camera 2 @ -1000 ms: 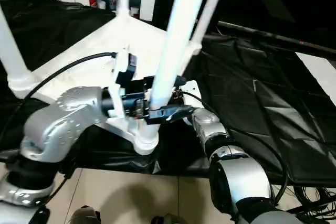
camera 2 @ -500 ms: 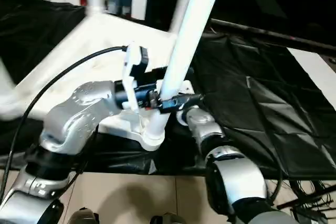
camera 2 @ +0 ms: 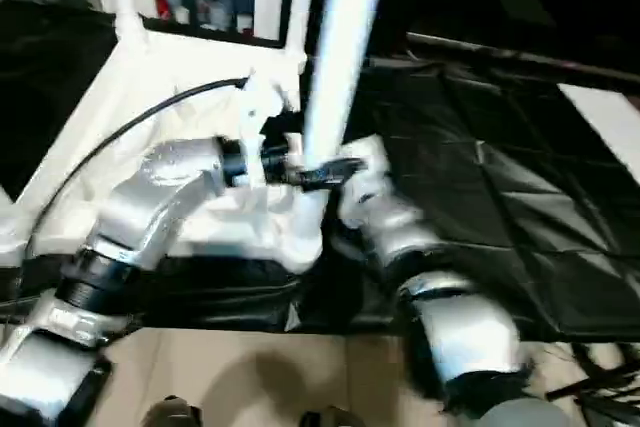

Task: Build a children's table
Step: Rotate table base

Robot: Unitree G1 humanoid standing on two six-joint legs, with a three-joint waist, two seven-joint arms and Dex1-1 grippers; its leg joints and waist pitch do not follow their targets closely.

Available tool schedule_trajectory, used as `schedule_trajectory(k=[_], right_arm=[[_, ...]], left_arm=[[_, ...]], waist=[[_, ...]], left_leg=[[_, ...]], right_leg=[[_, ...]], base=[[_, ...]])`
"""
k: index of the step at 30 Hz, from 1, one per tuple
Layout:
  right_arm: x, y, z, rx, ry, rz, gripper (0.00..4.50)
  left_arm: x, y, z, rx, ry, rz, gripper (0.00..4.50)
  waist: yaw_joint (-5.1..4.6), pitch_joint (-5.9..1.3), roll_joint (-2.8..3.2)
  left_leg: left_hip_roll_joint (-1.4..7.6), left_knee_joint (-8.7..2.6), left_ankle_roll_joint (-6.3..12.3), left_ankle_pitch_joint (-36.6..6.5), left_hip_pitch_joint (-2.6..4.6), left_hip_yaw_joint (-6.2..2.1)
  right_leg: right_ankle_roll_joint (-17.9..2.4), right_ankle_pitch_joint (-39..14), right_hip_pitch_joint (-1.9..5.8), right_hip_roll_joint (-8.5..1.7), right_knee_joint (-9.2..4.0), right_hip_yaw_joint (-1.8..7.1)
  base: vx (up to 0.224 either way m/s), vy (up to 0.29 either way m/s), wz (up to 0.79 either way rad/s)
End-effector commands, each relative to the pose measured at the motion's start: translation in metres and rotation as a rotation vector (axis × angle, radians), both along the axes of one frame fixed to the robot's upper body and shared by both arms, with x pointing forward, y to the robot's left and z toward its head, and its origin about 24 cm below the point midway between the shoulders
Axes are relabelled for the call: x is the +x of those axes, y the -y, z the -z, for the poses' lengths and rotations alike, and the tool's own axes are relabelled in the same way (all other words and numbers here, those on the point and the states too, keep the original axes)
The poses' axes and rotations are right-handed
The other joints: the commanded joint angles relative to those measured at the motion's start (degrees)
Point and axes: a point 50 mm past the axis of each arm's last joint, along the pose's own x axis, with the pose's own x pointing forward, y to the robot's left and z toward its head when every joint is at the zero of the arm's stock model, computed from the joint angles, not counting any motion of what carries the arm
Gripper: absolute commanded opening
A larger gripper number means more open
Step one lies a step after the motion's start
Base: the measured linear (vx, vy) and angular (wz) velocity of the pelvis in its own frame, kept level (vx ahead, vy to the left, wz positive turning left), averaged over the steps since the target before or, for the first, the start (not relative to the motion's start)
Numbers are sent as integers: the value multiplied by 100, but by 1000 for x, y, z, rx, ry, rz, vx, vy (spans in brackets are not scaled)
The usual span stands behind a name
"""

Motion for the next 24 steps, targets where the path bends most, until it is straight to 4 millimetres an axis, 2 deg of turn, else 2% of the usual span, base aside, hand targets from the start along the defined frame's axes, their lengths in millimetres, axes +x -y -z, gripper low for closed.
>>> schedule_trajectory(k=[1, 2, 3, 4, 5, 6, 7, 8, 9, 10, 11, 12, 13, 14, 15, 16, 17, 18, 19, 20, 21, 22, 24], right_arm=[[1, 5, -6, 18, 33, -25, 308], [0, 12, -9, 18, 50, -69, 308], [-1, 16, -11, 17, 60, -99, 308], [-1, 16, -11, 17, 60, -99, 308], [-4, 24, -13, 8, 71, -157, 308], [-8, 31, -15, -7, 78, -202, 308], [-11, 37, -15, -19, 80, -236, 308], [-13, 40, -16, -26, 82, -256, 308], [-18, 48, -14, -42, 77, -262, 308], [-22, 54, -13, -53, 73, -259, 308], [-27, 59, -10, -56, 69, -252, 308], [-28, 61, -10, -56, 68, -250, 308], [-30, 62, -9, -56, 67, -248, 308], [-37, 64, -3, -30, 62, -232, 308], [-41, 64, 0, -14, 58, -223, 308], [-49, 63, 7, 15, 50, -214, 308], [-51, 62, 9, 24, 48, -213, 308], [-56, 60, 11, 25, 50, -218, 308], [-57, 60, 11, 25, 50, -218, 308], [-62, 57, 10, 29, 62, -219, 308], [-66, 56, 8, 27, 77, -192, 308], [-66, 56, 8, 27, 77, -192, 308], [-69, 55, 7, 34, 97, -103, 308]], left_arm=[[3, -9, 10, 38, -17, -42, 444], [0, -15, 14, 43, -34, -29, 444], [-1, -18, 17, 46, -45, -18, 444], [-1, -18, 17, 46, -45, -18, 444], [-6, -22, 22, 50, -70, 23, 444], [-12, -26, 28, 56, -96, 58, 444], [-16, -28, 32, 61, -115, 86, 444], [-18, -29, 34, 63, -127, 102, 444], [-17, -35, 39, 44, -149, 44, 444], [-14, -40, 43, 27, -166, -25, 444], [-12, -46, 47, 11, -171, -93, 444], [-11, -48, 48, 7, -171, -110, 444], [-11, -50, 49, 2, -172, -135, 444], [-13, -59, 53, -15, -175, -177, 444], [-15, -63, 55, -22, -176, -191, 444], [-21, -72, 59, -31, -182, -210, 444], [-24, -75, 60, -31, -184, -215, 444], [-29, -81, 59, -30, -177, -222, 444], [-30, -82, 59, -29, -175, -224, 444], [-35, -90, 57, -29, -150, -253, 444], [-36, -97, 55, -42, -120, -352, 444], [-36, -97, 55, -42, -120, -352, 444], [-35, -100, 51, -108, -88, -477, 444]], waist=[[40, -476, 163], [10, -476, 153], [8, -478, 184], [14, -488, 169], [18, -508, 213], [24, -507, 316], [33, -514, 234], [38, -519, 242], [61, -530, 457], [52, -520, 463], [63, -531, 358], [63, -531, 358], [79, -521, 362], [76, -518, 409], [90, -508, 478], [58, -480, 456], [39, -487, 428], [25, -510, 529], [10, -531, 506], [-7, -527, 536], [-26, -507, 528], [-19, -501, 538], [-28, -472, 517]], left_leg=[[-21, -410, -260, -1956, 31, 24], [-12, -408, -240, -1955, 11, 20], [-13, -406, -240, -1946, 15, 18], [-15, -398, -212, -1941, 28, 26], [-9, -389, -177, -1893, 52, 35], [0, -393, -181, -1833, 47, 24], [-10, -390, -56, -1639, 15, 49], [-11, -383, -30, -1573, 20, 59], [-10, -375, -40, -1567, 61, 50], [-1, -383, -41, -1604, 63, 62], [-17, -377, 9, -1557, 57, 71], [-17, -377, 9, -1557, 57, 71], [-25, -377, 52, -1544, 39, 77], [-33, -382, 48, -1628, 44, 72], [-34, -384, 37, -1670, 52, 62], [-37, -413, 40, -1812, 29, 51], [-41, -416, 32, -1859, 29, 48], [-40, -416, 19, -1949, 57, 42], [-25, -417, 22, -1879, 50, 35], [-30, -421, 47, -1794, 28, 34], [-23, -428, 77, -1859, 30, 43], [-10, -431, 68, -1860, 35, 40], [-26, -428, 52, -1945, 60, 50]], right_leg=[[-698, -2287, 288, -309, -527, 207], [-694, -2370, 288, -310, -561, 195], [-708, -2379, 285, -311, -553, 195], [-729, -2377, 281, -310, -569, 194], [-861, -2134, 276, -299, -559, 207], [-954, -1908, 277, -296, -517, 218], [-1123, -1464, 323, -263, -486, 216], [-1152, -1398, 319, -263, -478, 222], [-1259, -1263, 300, -264, -450, 231], [-1266, -1178, 300, -248, -490, 226], [-1325, -984, 346, -215, -459, 214], [-1325, -984, 346, -215, -459, 214], [-1282, -1158, 358, -227, -481, 216], [-1184, -1492, 352, -238, -534, 213], [-1135, -1569, 347, -246, -545, 216], [-1002, -1877, 352, -246, -584, 199], [-925, -2040, 356, -236, -601, 191], [-879, -2215, 326, -247, -627, 192], [-900, -2077, 341, -253, -613, 199], [-960, -1913, 337, -229, -594, 199], [-965, -1953, 317, -217, -605, 195], [-949, -1936, 322, -209, -605, 197], [-825, -2337, 283, -204, -647, 183]], base=[[0, 0, 0], [0, 0, 0], [0, 0, 0], [0, 0, 0], [0, 0, 0], [0, 0, 0], [0, 0, 0], [0, 0, 0], [0, 0, 0], [0, 0, 0], [0, 0, 0], [0, 0, 0], [0, 0, 0], [0, 0, 0], [0, 0, 0], [0, 0, 0], [0, 0, 0], [0, 0, 0], [0, 0, 0], [0, 0, 0], [0, 0, 0], [0, 0, 0], [0, 0, 0]])
